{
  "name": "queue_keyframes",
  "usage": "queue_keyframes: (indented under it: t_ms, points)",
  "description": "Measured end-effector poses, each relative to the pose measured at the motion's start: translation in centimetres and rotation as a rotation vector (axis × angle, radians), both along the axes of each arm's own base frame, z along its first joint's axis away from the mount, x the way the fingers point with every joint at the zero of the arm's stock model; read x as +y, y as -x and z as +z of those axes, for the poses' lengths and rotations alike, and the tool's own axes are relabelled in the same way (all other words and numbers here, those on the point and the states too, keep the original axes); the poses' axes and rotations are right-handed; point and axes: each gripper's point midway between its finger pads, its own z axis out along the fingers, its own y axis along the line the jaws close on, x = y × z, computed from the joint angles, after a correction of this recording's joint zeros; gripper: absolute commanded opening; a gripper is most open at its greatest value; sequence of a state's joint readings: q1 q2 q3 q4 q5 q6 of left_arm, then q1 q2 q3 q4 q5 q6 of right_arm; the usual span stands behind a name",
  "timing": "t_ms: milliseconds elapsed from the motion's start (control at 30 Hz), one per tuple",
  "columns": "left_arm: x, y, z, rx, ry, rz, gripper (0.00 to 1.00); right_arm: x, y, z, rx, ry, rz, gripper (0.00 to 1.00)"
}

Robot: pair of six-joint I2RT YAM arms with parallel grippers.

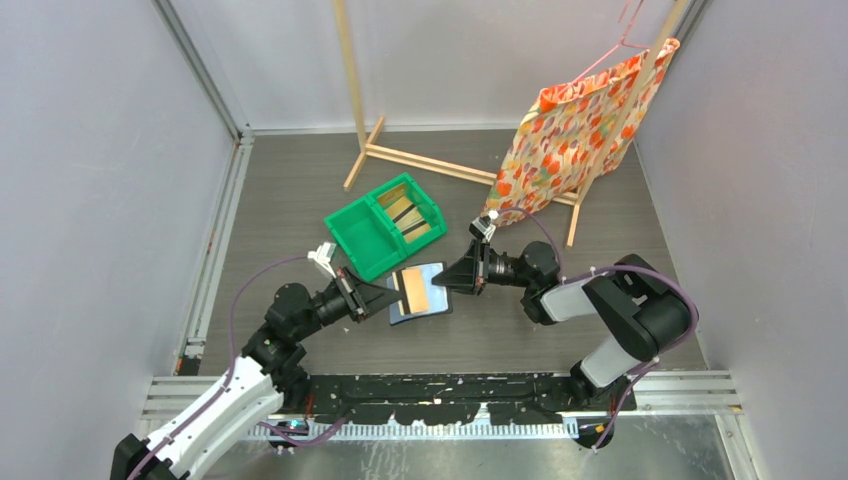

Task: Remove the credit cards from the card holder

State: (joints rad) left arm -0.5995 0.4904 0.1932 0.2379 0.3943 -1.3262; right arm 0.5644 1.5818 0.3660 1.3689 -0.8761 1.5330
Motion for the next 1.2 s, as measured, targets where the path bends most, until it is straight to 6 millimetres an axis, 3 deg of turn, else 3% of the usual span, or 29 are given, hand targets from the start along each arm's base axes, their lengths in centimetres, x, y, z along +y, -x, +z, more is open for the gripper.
queue_keyframes:
  t_ms: [267, 500, 733, 867, 1067, 1200]
  points:
    - [1.3, -0.3, -1.2, 0.028, -0.041, 0.027, 0.01, -0.7, -0.1, -0.8, 0.024, 0.015, -0.020, 0.01]
    - [2.6, -1.1, -1.0, 0.035, -0.056, 0.052, 0.01, -2.8, -1.2, -2.4, 0.055, 0.047, -0.076, 0.01]
    - [2.0, -2.4, 1.4, 0.012, -0.090, 0.026, 0.01, -3.9, -1.8, -2.9, 0.051, 0.062, -0.093, 0.01]
    - [1.6, -3.8, 3.4, -0.007, -0.138, 0.028, 0.01, -4.0, -1.8, -4.2, 0.070, 0.108, -0.096, 0.01]
    - [0.9, -7.8, 7.8, -0.116, -0.329, 0.010, 0.01, -4.7, -1.9, -5.4, 0.036, 0.250, -0.150, 0.01]
    - [0.0, -11.0, 9.3, -0.223, -0.470, -0.049, 0.00, -5.3, -2.2, -4.8, -0.048, 0.349, -0.184, 0.01]
